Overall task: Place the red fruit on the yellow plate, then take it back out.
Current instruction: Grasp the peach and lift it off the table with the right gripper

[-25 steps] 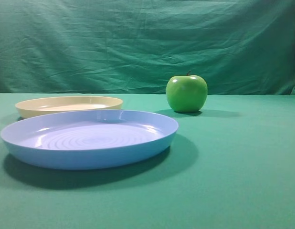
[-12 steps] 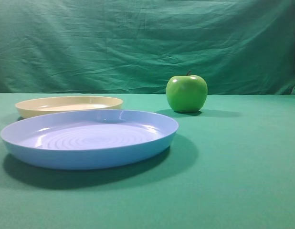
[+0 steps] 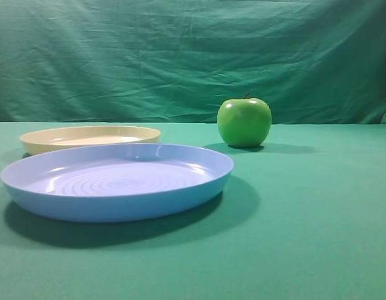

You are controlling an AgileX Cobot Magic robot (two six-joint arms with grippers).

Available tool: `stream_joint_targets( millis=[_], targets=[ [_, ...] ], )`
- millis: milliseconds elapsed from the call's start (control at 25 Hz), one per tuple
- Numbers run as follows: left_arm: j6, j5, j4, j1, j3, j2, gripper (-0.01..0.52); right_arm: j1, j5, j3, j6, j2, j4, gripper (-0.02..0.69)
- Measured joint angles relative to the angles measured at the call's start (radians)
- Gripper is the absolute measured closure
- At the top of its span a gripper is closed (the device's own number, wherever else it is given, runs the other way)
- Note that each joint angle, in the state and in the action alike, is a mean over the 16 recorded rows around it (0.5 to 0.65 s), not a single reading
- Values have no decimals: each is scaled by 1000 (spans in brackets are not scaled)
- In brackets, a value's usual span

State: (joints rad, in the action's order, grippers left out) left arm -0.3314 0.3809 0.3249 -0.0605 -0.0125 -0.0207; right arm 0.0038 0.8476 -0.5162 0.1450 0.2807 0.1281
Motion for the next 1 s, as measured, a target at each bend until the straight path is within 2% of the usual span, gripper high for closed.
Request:
stream_joint_targets(
  millis=[280, 480, 840, 1000],
  targets=[
    [0, 0, 0, 0, 0, 0, 514, 8, 266, -223, 3, 239, 76, 665],
    [0, 0, 0, 0, 0, 0, 514, 47, 367, -281, 9, 403, 99, 665],
    [0, 0, 0, 0, 0, 0, 514, 165, 361, -292, -1, 678, 18, 662],
    [0, 0, 0, 0, 0, 0, 514, 205, 303, -293, -3, 774, -29, 616]
  ],
)
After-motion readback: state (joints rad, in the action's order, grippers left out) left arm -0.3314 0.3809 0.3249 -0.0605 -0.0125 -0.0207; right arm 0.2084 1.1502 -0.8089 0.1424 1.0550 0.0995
